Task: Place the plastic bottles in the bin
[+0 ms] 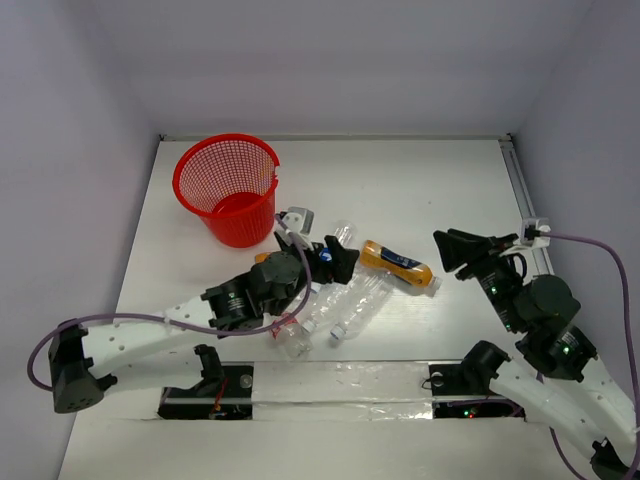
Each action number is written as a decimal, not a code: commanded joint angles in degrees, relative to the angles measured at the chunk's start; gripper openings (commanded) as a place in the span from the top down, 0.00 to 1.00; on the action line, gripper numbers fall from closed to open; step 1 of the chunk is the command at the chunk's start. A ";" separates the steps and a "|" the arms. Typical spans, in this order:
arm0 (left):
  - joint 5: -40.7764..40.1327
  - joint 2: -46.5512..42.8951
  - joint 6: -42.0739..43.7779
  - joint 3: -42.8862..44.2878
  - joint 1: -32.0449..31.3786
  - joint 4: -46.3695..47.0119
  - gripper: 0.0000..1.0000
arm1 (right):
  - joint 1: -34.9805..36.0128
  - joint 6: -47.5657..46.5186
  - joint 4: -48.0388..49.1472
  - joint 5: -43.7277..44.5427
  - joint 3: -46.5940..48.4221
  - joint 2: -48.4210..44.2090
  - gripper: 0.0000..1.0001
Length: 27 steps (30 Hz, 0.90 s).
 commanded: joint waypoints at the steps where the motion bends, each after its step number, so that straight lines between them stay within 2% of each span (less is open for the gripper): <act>1: 4.64 4.82 -0.44 4.10 0.10 5.42 0.12 | -0.11 -0.51 -1.66 3.37 1.32 -2.90 0.51; 3: 5.87 7.38 0.09 6.64 0.10 4.19 0.14 | -0.11 -1.30 -2.27 3.99 1.76 -4.31 0.68; 4: 6.23 9.48 0.09 7.26 0.10 3.92 0.15 | -0.11 -1.39 -2.79 3.90 2.03 -4.49 0.84; 5: 7.01 10.20 0.44 7.79 0.10 3.92 0.19 | -0.11 -1.22 -3.15 3.82 2.20 -4.49 0.90; 6: 7.19 10.73 0.53 7.80 0.10 4.27 0.31 | -0.11 -1.30 -3.32 2.94 2.21 -4.40 0.94; 7: 7.28 10.91 0.62 7.45 0.10 4.88 0.37 | -0.11 -1.22 -3.15 2.33 2.12 -4.23 1.00; 8: 7.20 10.65 0.70 6.84 0.10 6.19 0.58 | -0.11 -1.22 -2.98 1.19 1.86 -3.88 1.00; 9: 6.41 10.21 0.44 5.44 0.10 6.47 0.67 | -0.11 -1.22 -2.37 0.48 1.77 -3.09 1.00; 12: 0.71 6.70 -2.36 2.45 0.10 3.49 0.92 | -0.11 -1.65 -1.75 -3.90 1.50 -0.98 1.00; 14: -4.81 3.28 -5.26 1.04 0.10 -0.28 1.00 | -0.11 -2.18 -0.43 -7.07 1.33 1.91 1.00; 16: -8.78 -0.15 -10.88 -0.81 0.10 -8.44 1.00 | -0.11 -2.27 1.85 -12.43 0.71 4.30 1.00; 17: -12.80 -1.21 -13.51 -1.42 0.10 -16.13 1.00 | -0.11 -2.18 3.08 -13.84 0.19 6.47 1.00; 20: -17.14 -6.04 -24.06 -4.15 0.10 -27.41 1.00 | -0.11 -1.74 7.73 -17.97 -1.66 11.04 1.00; 22: -17.33 -9.46 -27.32 -6.43 0.62 -29.82 0.99 | -0.11 -1.48 10.63 -20.26 -2.36 13.08 1.00; 24: -17.59 -10.80 -31.45 -8.45 1.85 -32.89 0.79 | -0.11 -1.48 13.00 -22.62 -2.45 15.53 1.00; 25: -17.85 -11.50 -34.51 -8.98 4.20 -35.60 0.65 | -0.11 -1.57 13.72 -23.68 -2.45 16.16 1.00; 26: -17.77 -11.85 -34.54 -9.60 5.79 -36.24 0.65 | -0.11 -1.57 14.16 -23.69 -2.45 16.77 1.00; 27: -17.42 -12.20 -34.80 -11.26 7.55 -36.33 0.57 | -0.11 -1.74 14.42 -24.48 -2.54 17.39 1.00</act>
